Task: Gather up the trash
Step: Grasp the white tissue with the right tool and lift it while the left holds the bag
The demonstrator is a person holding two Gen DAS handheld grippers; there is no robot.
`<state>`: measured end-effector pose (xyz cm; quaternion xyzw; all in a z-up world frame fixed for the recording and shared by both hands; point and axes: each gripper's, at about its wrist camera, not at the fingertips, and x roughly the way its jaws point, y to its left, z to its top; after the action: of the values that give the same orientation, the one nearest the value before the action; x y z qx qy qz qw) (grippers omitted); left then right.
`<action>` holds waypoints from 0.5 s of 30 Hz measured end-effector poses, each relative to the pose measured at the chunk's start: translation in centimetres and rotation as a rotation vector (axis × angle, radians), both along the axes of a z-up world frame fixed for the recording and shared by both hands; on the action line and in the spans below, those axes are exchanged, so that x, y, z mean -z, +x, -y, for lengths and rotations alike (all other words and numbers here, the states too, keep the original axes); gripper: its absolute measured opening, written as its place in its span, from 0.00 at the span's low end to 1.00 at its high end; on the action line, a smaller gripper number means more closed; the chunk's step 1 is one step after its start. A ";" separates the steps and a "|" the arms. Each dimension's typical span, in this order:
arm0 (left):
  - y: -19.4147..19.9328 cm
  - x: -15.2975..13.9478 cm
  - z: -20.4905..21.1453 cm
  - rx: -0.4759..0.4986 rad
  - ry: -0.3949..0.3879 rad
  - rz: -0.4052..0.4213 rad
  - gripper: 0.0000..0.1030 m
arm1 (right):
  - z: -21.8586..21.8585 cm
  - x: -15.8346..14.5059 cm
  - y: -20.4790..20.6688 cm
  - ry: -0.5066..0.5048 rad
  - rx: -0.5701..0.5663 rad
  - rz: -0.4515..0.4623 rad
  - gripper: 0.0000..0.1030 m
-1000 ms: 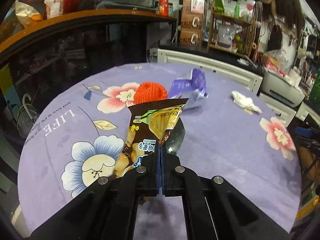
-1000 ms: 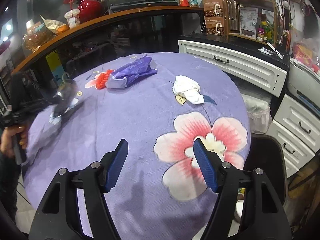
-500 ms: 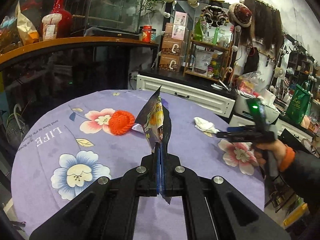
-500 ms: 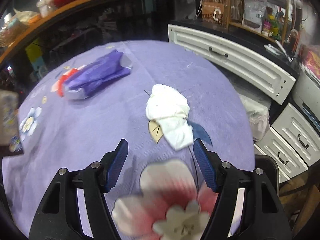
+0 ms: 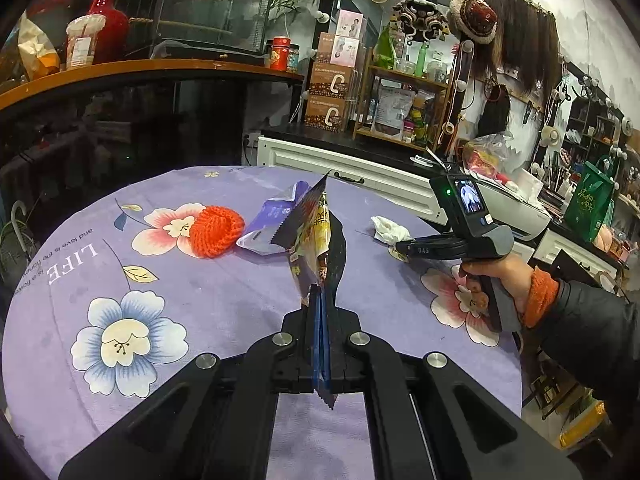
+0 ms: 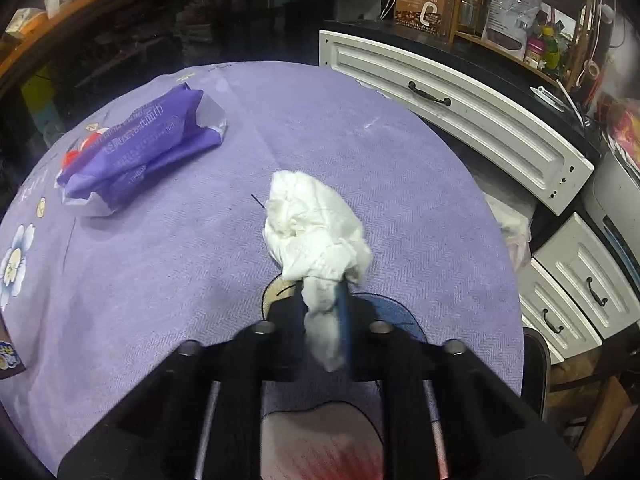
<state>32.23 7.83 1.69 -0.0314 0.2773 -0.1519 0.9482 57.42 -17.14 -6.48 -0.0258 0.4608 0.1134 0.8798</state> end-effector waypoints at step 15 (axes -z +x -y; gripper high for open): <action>-0.9 -0.6 7.4 0.111 0.024 0.012 0.02 | 5.7 -3.5 -9.0 0.099 0.012 0.115 0.08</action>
<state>31.34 0.40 2.30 -0.0037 0.2748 -0.2009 0.9403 48.46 -22.84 -2.99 0.0141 0.4035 0.1289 0.9058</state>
